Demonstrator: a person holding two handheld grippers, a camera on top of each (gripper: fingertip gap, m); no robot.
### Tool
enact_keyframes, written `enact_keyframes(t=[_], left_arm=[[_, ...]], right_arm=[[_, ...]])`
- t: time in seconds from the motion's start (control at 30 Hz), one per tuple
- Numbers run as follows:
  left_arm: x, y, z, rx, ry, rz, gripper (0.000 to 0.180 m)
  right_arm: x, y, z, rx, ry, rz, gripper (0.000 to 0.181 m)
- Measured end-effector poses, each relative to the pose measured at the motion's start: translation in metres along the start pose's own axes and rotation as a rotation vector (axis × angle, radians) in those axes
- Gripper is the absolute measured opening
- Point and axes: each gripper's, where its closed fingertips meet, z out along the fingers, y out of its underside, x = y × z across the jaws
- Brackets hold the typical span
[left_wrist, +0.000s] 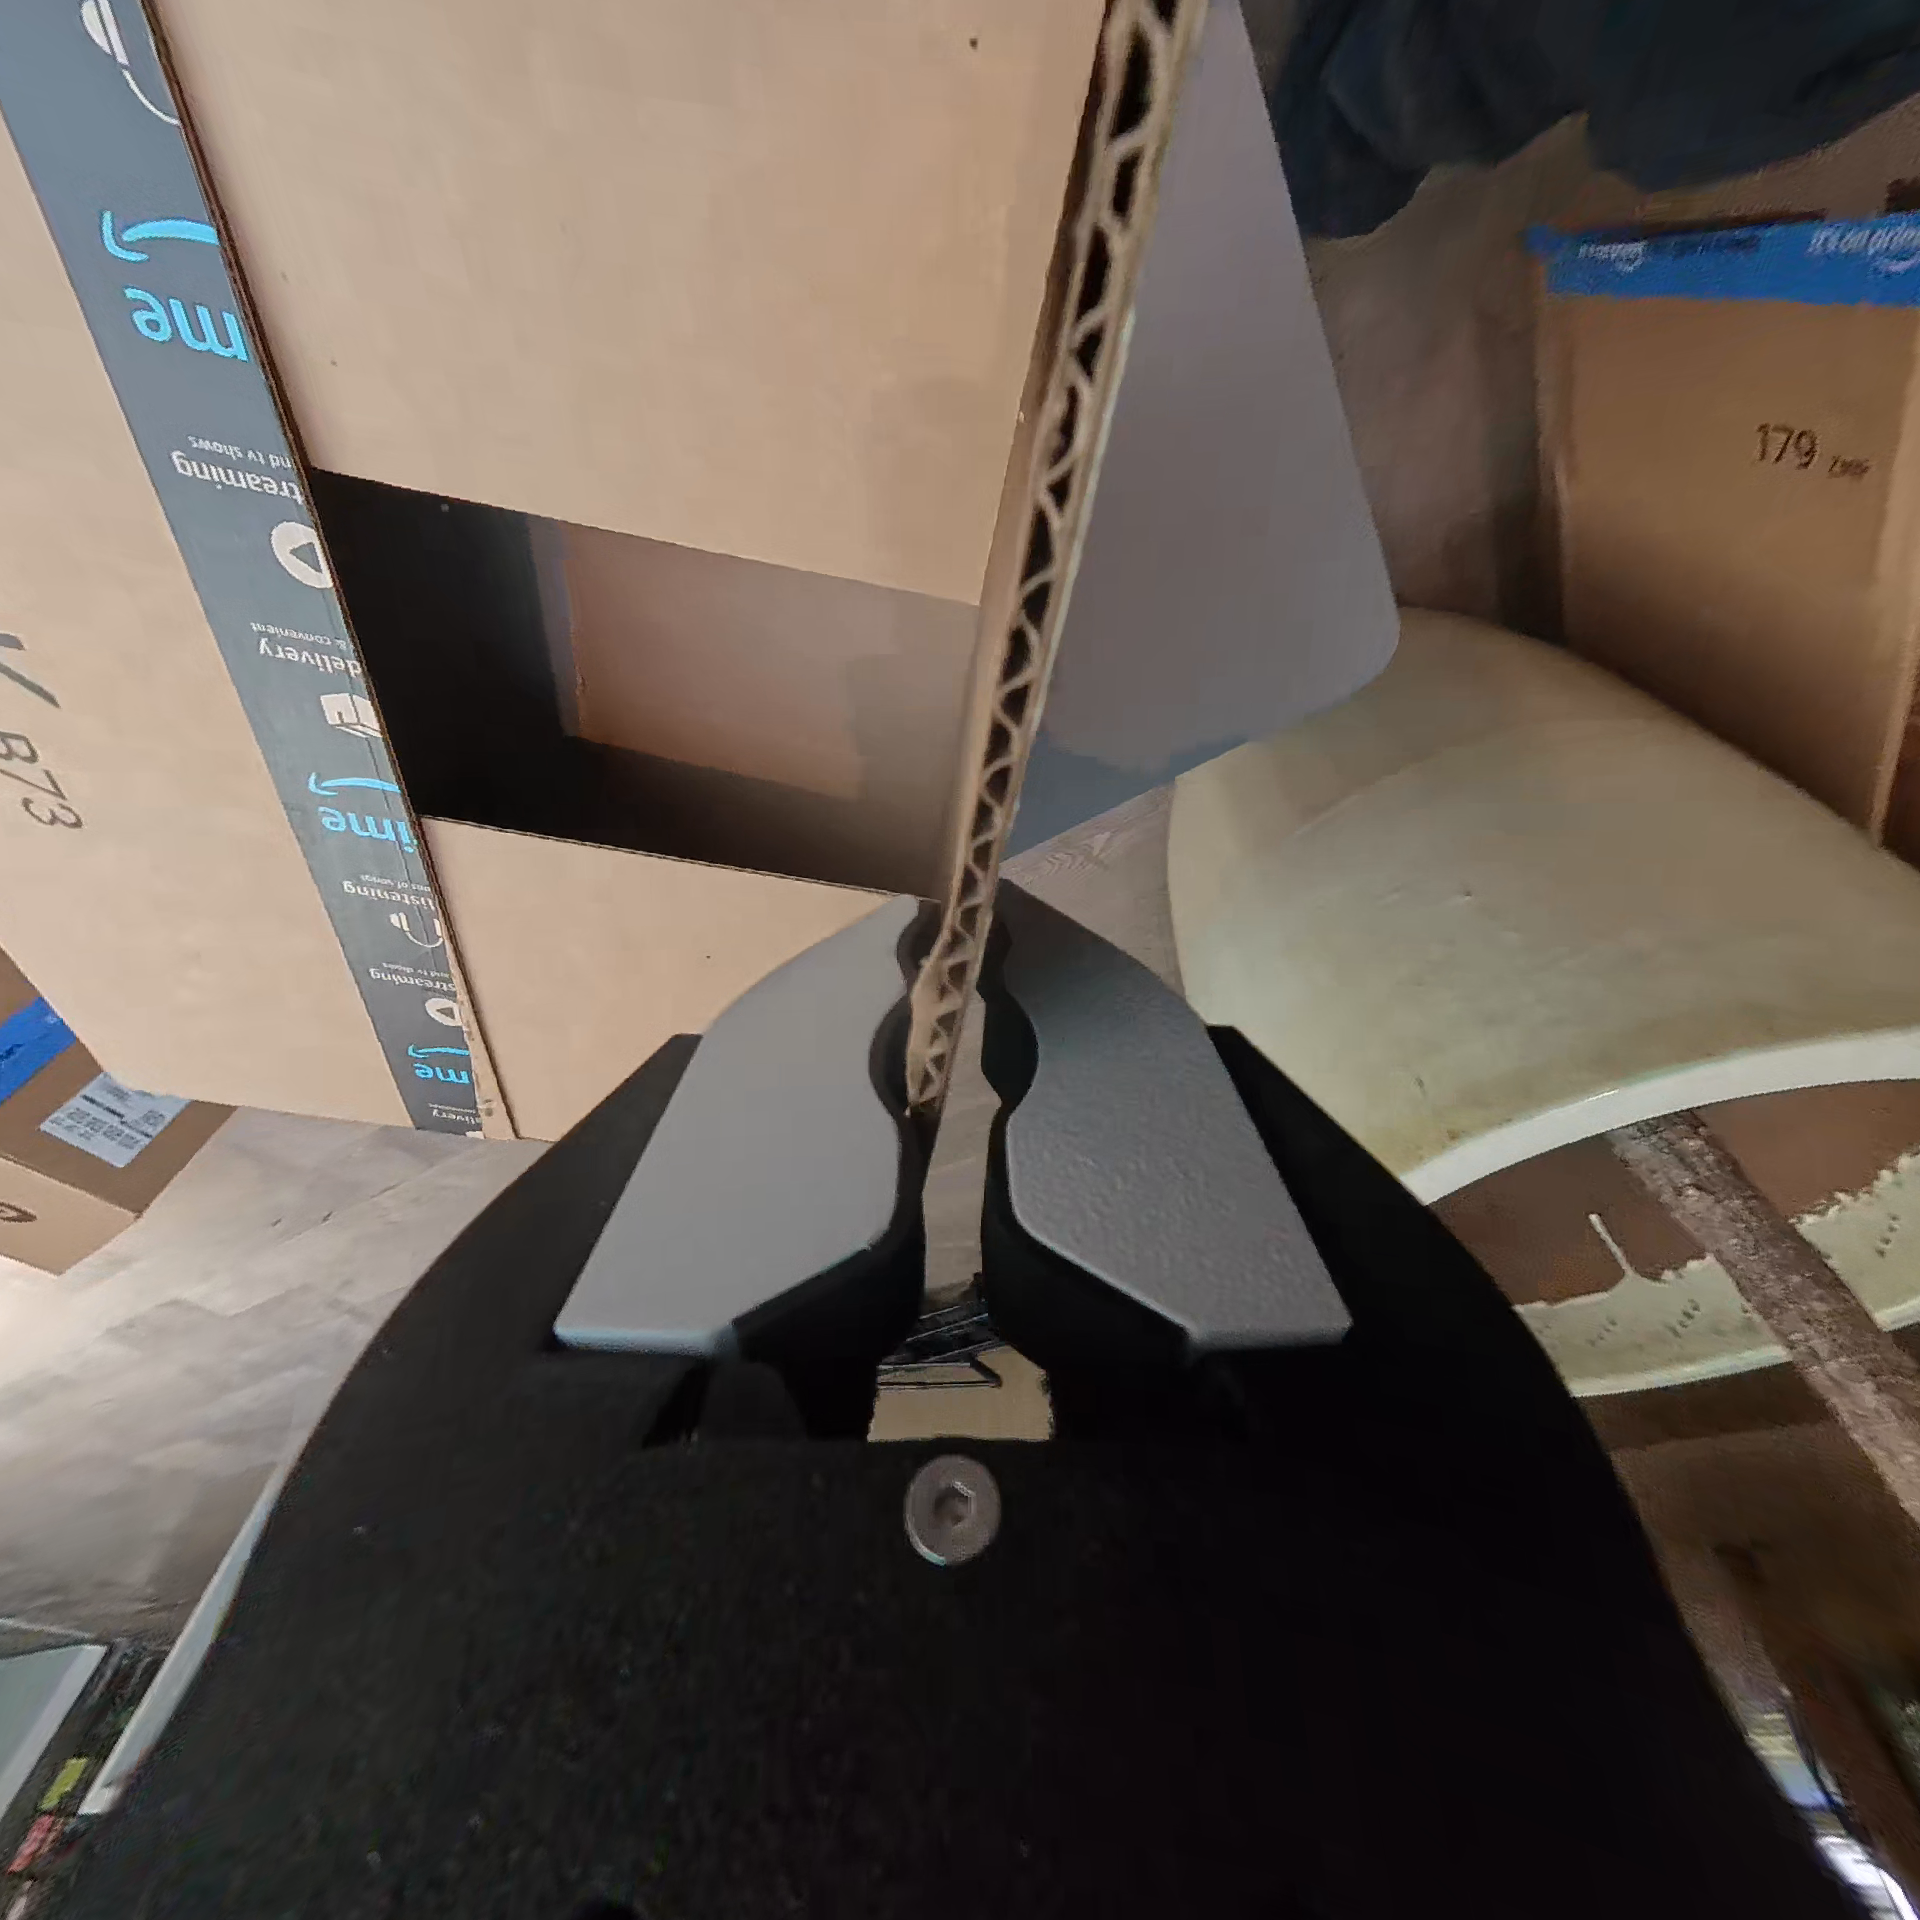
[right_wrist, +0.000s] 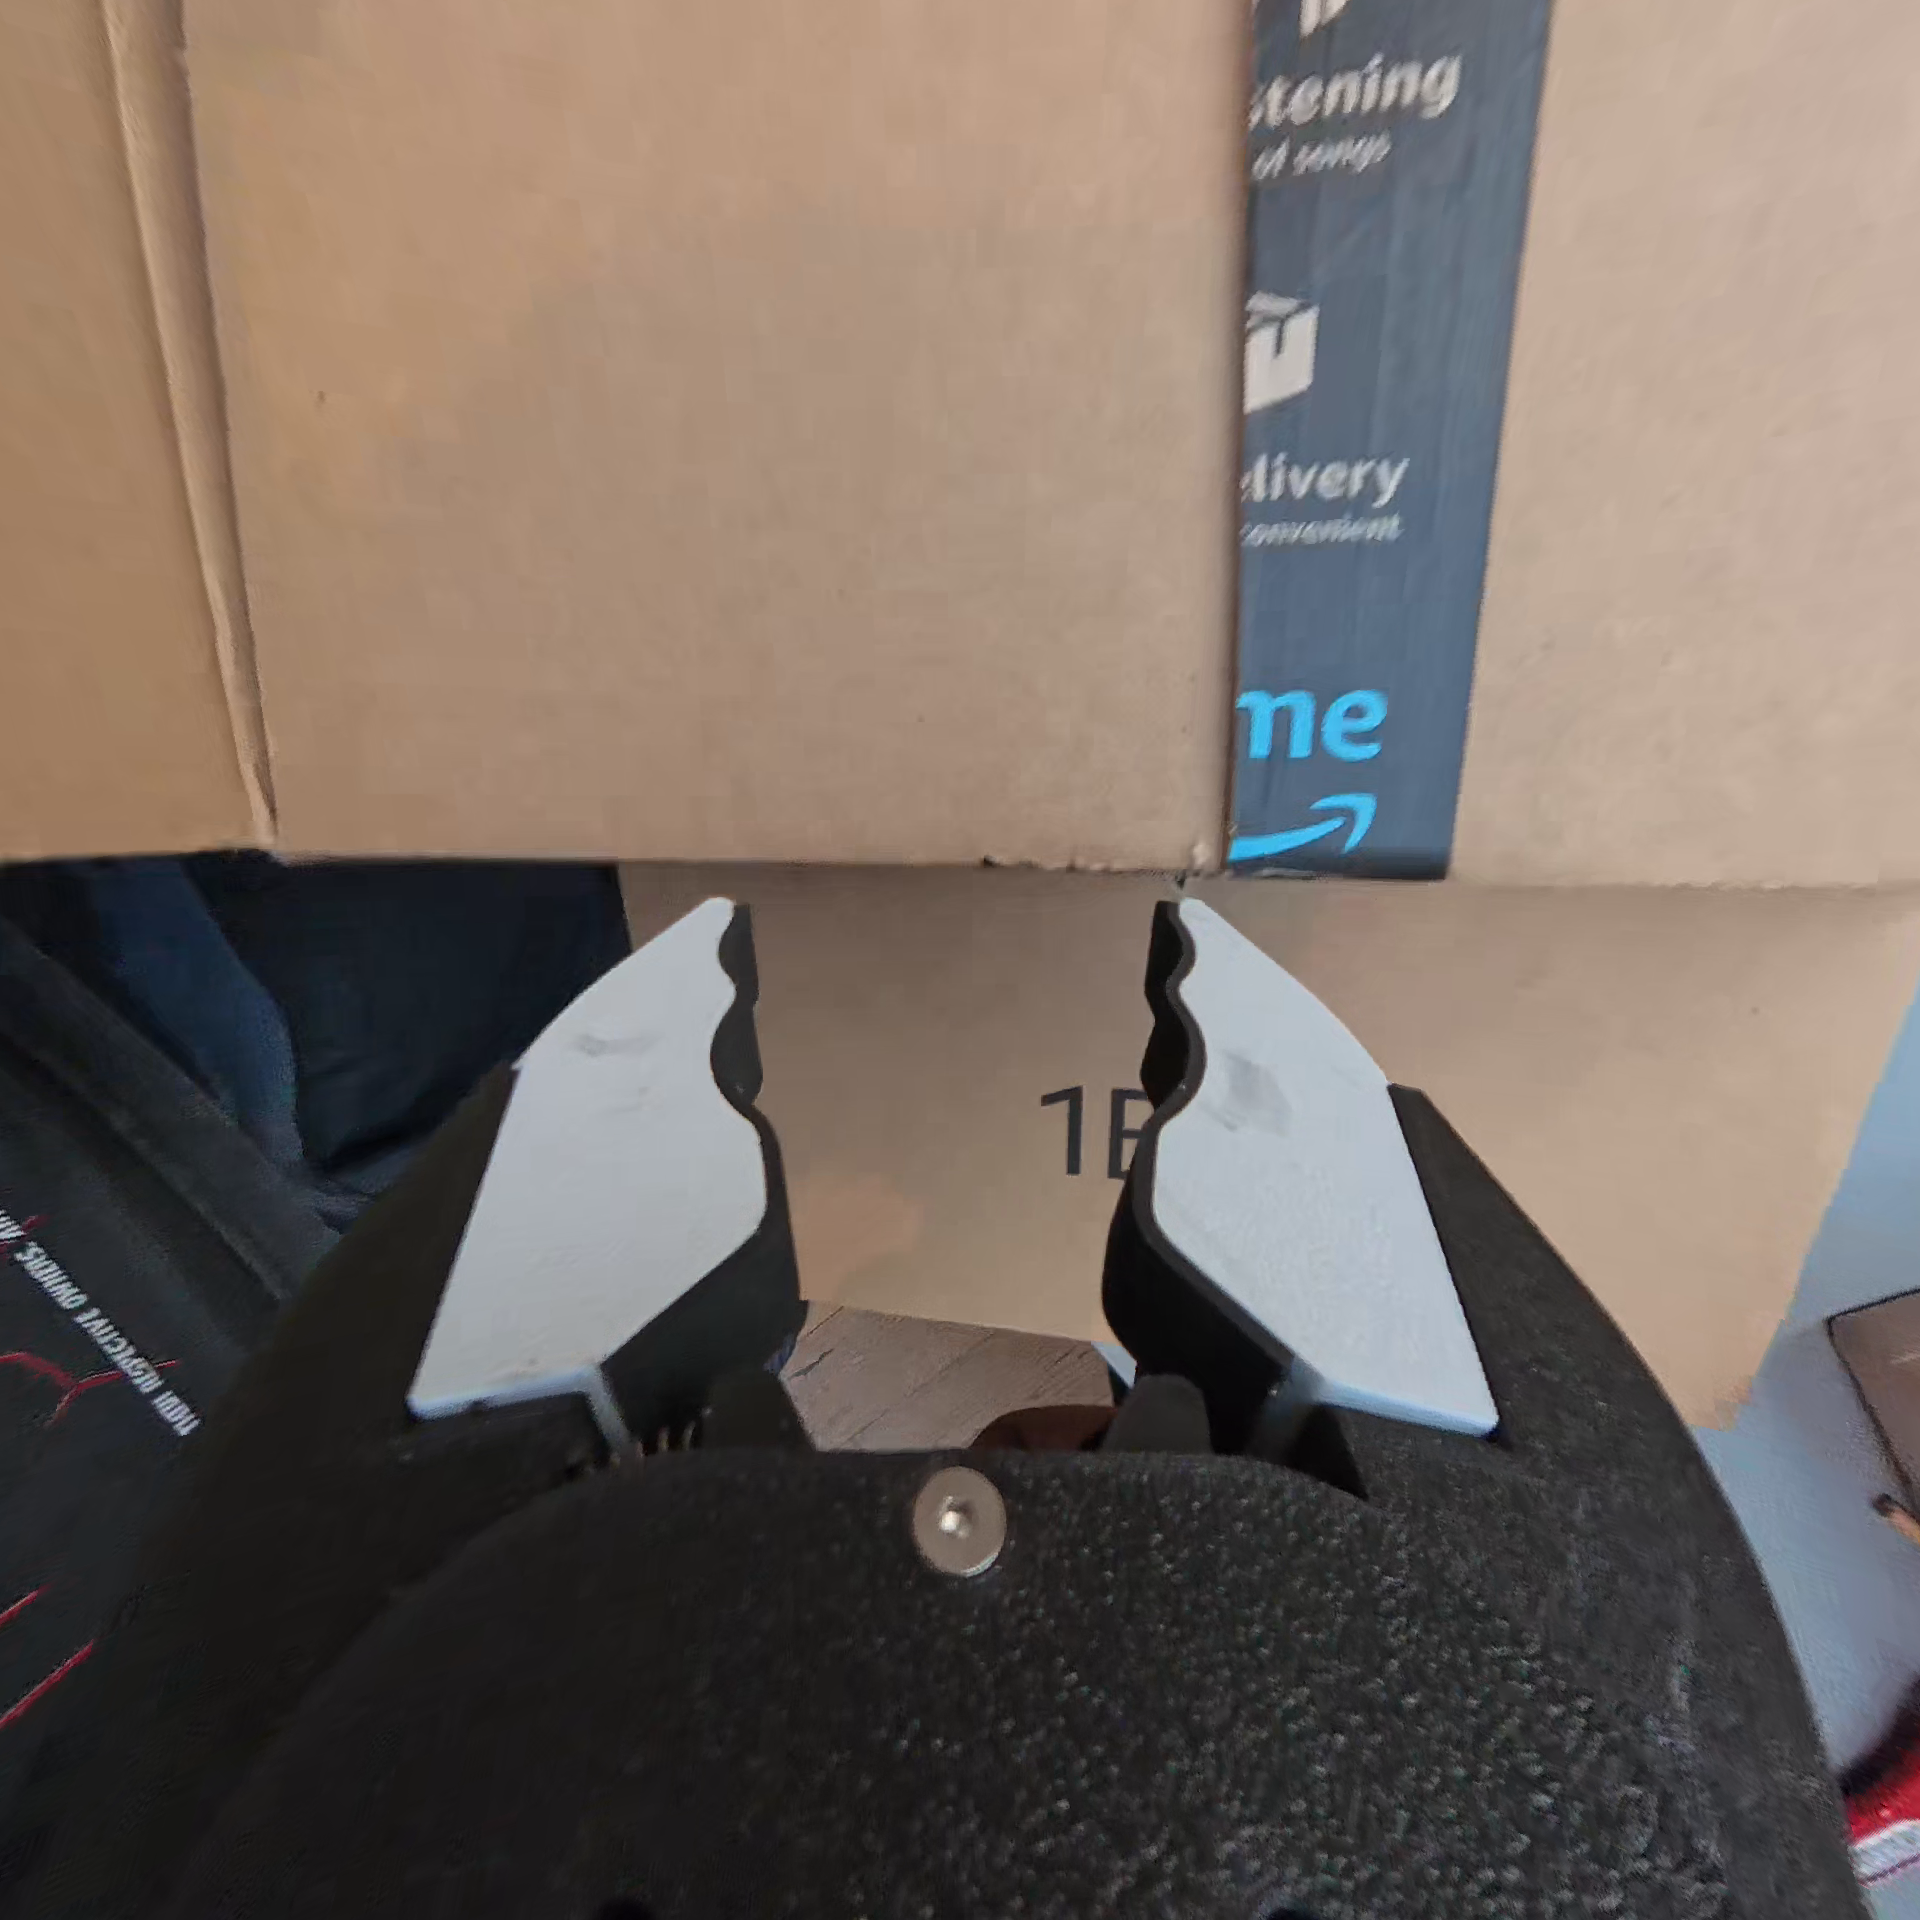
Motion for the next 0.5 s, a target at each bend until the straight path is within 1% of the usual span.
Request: enact_keyframes(t=[0.07,0.13,0.2,0.23,0.27,0.3,0.33,0.43,0.47,0.5], left_arm=[[-0.001,0.022,0.012,0.013,-0.015,0.024,0.006],[-0.001,0.048,0.027,0.028,-0.029,-0.006,0.008],[0.003,0.074,0.043,0.013,-0.024,-0.042,0.012],[-0.001,0.087,0.048,-0.013,-0.06,-0.072,0.022],[-0.003,0.099,0.051,-0.042,-0.074,-0.135,0.036],[-0.001,0.108,0.053,-0.054,-0.043,-0.216,0.055],[-0.001,0.113,0.051,-0.048,-0.031,-0.301,0.062],[-0.01,0.112,0.033,0.055,-0.075,-0.47,0.068],[-0.014,0.108,0.024,0.102,-0.096,-0.527,0.073],[-0.016,0.104,0.016,0.152,-0.11,-0.583,0.073]], right_arm=[[-0.016,0.008,0.011,-0.031,-0.021,0.002,0.074],[-0.027,0.019,0.022,-0.045,-0.034,0.026,0.074],[-0.029,0.036,0.038,-0.064,-0.045,0.088,0.074],[-0.027,0.048,0.048,-0.085,-0.045,0.123,0.074],[-0.023,0.064,0.059,-0.115,-0.041,0.157,0.074],[-0.019,0.08,0.07,-0.151,-0.037,0.193,0.075],[-0.016,0.097,0.081,-0.188,-0.042,0.233,0.076],[-0.023,0.135,0.106,-0.283,-0.086,0.318,0.078],[-0.023,0.14,0.11,-0.284,-0.064,0.306,0.071],[-0.023,0.139,0.113,-0.276,-0.039,0.28,0.072]])
